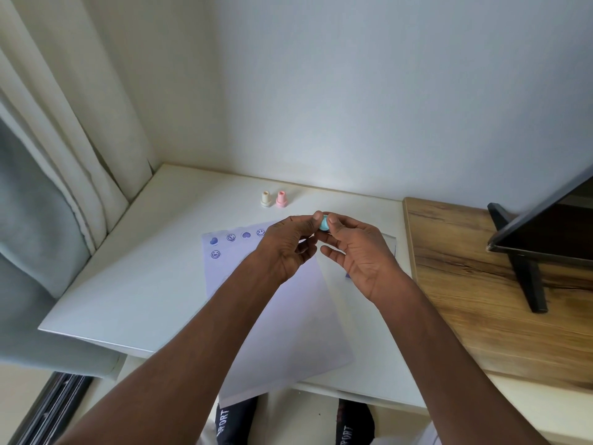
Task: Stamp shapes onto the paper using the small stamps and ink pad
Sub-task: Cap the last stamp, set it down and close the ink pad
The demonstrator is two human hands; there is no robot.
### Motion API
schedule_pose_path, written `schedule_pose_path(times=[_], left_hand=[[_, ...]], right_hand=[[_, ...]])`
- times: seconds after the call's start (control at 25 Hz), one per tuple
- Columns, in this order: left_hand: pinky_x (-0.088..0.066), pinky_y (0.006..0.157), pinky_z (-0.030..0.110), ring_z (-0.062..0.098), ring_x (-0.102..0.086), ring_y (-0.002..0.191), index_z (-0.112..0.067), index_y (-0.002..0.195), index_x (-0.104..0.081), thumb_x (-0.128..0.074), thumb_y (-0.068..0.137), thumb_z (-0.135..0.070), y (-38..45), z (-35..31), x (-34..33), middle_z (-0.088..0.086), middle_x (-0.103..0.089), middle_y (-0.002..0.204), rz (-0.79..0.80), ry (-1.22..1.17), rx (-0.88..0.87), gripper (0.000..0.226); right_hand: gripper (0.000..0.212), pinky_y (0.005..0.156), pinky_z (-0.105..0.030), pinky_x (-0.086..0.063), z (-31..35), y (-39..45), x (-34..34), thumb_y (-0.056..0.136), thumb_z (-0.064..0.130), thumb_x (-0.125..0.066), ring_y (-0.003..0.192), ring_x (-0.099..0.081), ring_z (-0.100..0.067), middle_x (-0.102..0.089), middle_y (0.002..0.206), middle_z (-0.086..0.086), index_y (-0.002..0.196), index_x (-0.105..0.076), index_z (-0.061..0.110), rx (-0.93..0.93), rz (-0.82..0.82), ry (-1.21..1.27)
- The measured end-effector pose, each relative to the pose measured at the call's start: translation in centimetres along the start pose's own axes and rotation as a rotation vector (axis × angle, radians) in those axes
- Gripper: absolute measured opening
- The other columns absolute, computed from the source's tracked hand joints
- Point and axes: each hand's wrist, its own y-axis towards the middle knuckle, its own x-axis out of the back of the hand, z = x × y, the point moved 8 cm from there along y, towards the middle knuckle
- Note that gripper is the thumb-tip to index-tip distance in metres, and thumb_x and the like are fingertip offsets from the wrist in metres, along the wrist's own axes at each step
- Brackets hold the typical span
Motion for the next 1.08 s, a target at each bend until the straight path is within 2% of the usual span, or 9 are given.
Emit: schedule_pose_path(times=[0.16, 0.32, 0.44, 0.6, 0.76, 0.88, 0.96, 1.0, 1.08], left_hand=[[-0.052, 0.06, 0.028, 0.021, -0.059, 0.08, -0.012, 0.078, -0.071, -0.083, 0.083, -0.014, -0.2, 0.1, -0.2, 0.009, -0.066, 0.086, 0.021, 0.015, 0.023, 0.014], [-0.052, 0.061, 0.028, 0.021, -0.06, 0.081, -0.011, 0.082, -0.07, -0.082, 0.085, -0.015, -0.3, 0.2, -0.2, 0.01, -0.066, 0.09, 0.037, 0.031, 0.021, 0.013], [-0.054, 0.063, 0.028, 0.021, -0.063, 0.077, -0.012, 0.084, -0.073, -0.082, 0.085, -0.019, -0.3, 0.1, 0.0, 0.009, -0.07, 0.087, 0.048, 0.051, 0.009, 0.01], [-0.054, 0.062, 0.028, 0.02, -0.062, 0.075, -0.012, 0.083, -0.075, -0.083, 0.084, -0.02, -0.3, 0.6, 0.8, 0.008, -0.071, 0.082, 0.024, 0.103, 0.041, 0.011], [-0.055, 0.064, 0.03, 0.021, -0.062, 0.072, -0.006, 0.085, -0.074, -0.081, 0.085, -0.009, -0.3, 0.4, 1.4, 0.011, -0.07, 0.081, -0.026, 0.068, 0.07, 0.007], [-0.055, 0.067, 0.032, 0.021, -0.065, 0.076, -0.007, 0.095, -0.074, -0.081, 0.086, -0.018, -0.4, -0.3, 1.4, 0.011, -0.072, 0.087, 0.006, 0.135, 0.042, 0.016], [-0.056, 0.071, 0.033, 0.021, -0.067, 0.079, -0.007, 0.103, -0.074, -0.079, 0.088, -0.03, -0.5, -1.3, 1.7, 0.013, -0.073, 0.094, 0.013, 0.291, -0.049, 0.028], [-0.055, 0.074, 0.035, 0.021, -0.067, 0.081, -0.008, 0.104, -0.073, -0.078, 0.088, -0.035, -0.5, -2.2, 2.0, 0.015, -0.073, 0.097, -0.012, 0.469, -0.148, 0.032], [-0.054, 0.081, 0.036, 0.023, -0.065, 0.094, -0.013, 0.11, -0.072, -0.078, 0.086, -0.037, -1.0, -4.0, 2.5, 0.013, -0.069, 0.106, -0.129, 1.0, -0.415, 0.034]], right_hand=[[0.022, 0.08, -0.031, -0.062, -0.2, 0.1, 0.0, 0.102, 0.012, -0.063, 0.101, -0.075, -0.026, -0.075, 0.116, -0.016, 0.119, -0.072, 0.003, -0.023, -0.017, 0.018], [0.012, 0.084, -0.027, -0.063, 0.0, 0.1, 0.0, 0.101, 0.008, -0.062, 0.098, -0.074, -0.023, -0.074, 0.112, -0.014, 0.105, -0.074, 0.009, -0.002, -0.033, 0.025], [0.012, 0.081, -0.029, -0.064, -0.1, 0.1, -0.2, 0.101, 0.013, -0.064, 0.086, -0.079, -0.02, -0.078, 0.103, -0.012, 0.108, -0.072, 0.008, -0.04, 0.014, 0.058], [0.019, 0.086, -0.037, -0.063, -0.3, 0.2, 0.1, 0.099, 0.02, -0.069, 0.093, -0.08, -0.027, -0.078, 0.109, -0.016, 0.115, -0.069, 0.009, -0.017, -0.03, -0.114], [0.026, 0.09, -0.034, -0.062, -0.5, 0.1, -0.9, 0.092, -0.001, -0.073, 0.106, -0.076, -0.032, -0.077, 0.115, -0.016, 0.117, -0.074, 0.002, 0.013, 0.046, -0.12], [0.031, 0.092, -0.037, -0.062, -0.4, 0.3, -0.6, 0.09, -0.006, -0.072, 0.104, -0.076, -0.029, -0.077, 0.114, -0.013, 0.12, -0.074, 0.003, 0.066, -0.022, -0.138], [0.026, 0.084, -0.031, -0.064, -0.3, 0.7, -0.3, 0.092, 0.0, -0.073, 0.095, -0.079, -0.024, -0.077, 0.109, -0.009, 0.117, -0.075, 0.007, 0.105, -0.097, -0.162], [0.024, 0.08, -0.029, -0.065, -0.2, 1.0, 0.0, 0.093, 0.003, -0.073, 0.089, -0.08, -0.02, -0.078, 0.106, -0.006, 0.116, -0.075, 0.01, 0.137, -0.14, -0.21], [0.02, 0.079, -0.033, -0.065, 0.4, 1.9, 0.4, 0.094, 0.01, -0.073, 0.084, -0.079, -0.017, -0.078, 0.102, -0.002, 0.114, -0.075, 0.014, 0.234, -0.227, -0.372]])
